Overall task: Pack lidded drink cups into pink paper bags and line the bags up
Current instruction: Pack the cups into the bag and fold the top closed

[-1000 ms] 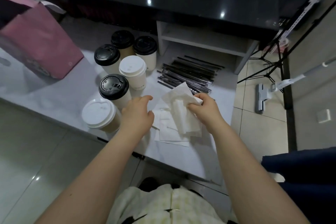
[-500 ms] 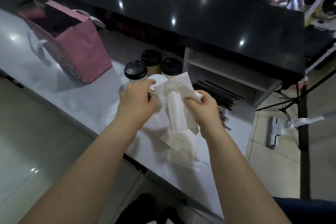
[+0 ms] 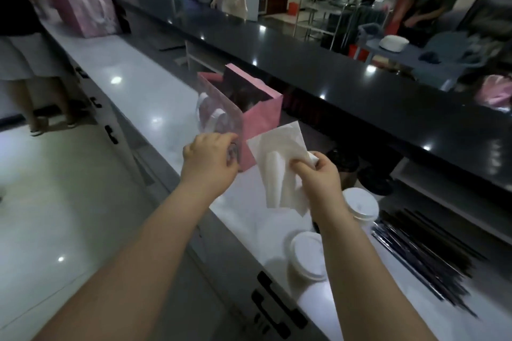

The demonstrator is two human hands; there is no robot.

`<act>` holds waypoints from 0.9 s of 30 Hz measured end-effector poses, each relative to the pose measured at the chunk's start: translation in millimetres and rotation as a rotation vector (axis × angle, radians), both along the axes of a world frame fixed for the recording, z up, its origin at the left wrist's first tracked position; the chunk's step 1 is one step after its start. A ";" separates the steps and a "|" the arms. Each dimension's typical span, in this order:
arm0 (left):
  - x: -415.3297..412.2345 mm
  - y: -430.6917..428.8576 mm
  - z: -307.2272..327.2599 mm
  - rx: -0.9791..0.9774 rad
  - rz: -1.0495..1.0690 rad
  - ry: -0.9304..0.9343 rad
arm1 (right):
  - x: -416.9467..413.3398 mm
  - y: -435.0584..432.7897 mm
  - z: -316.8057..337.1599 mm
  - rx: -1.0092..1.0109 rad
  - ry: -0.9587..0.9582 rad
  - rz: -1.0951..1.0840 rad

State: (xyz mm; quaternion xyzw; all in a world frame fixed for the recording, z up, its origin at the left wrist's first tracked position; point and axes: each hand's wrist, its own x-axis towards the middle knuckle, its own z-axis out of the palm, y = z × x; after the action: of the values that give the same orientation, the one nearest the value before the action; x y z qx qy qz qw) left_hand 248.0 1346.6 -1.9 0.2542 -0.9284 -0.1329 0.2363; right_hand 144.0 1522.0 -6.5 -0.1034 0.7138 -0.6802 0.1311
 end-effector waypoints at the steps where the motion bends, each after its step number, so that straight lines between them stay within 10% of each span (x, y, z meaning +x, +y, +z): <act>1: 8.1 -23.9 1.4 0.009 0.006 0.006 | 5.2 -21.9 1.9 -0.001 -0.002 -0.011; 27: -183.5 -306.6 43.4 0.096 -0.450 -0.036 | -131.5 -275.9 50.0 0.132 0.234 -0.281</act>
State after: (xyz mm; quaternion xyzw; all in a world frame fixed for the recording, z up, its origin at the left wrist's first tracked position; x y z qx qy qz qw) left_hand 64.6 1040.0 41.6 0.0538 -0.9584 -0.2216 0.1717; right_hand 12.5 1246.1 43.5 -0.0724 0.7745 -0.6269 -0.0428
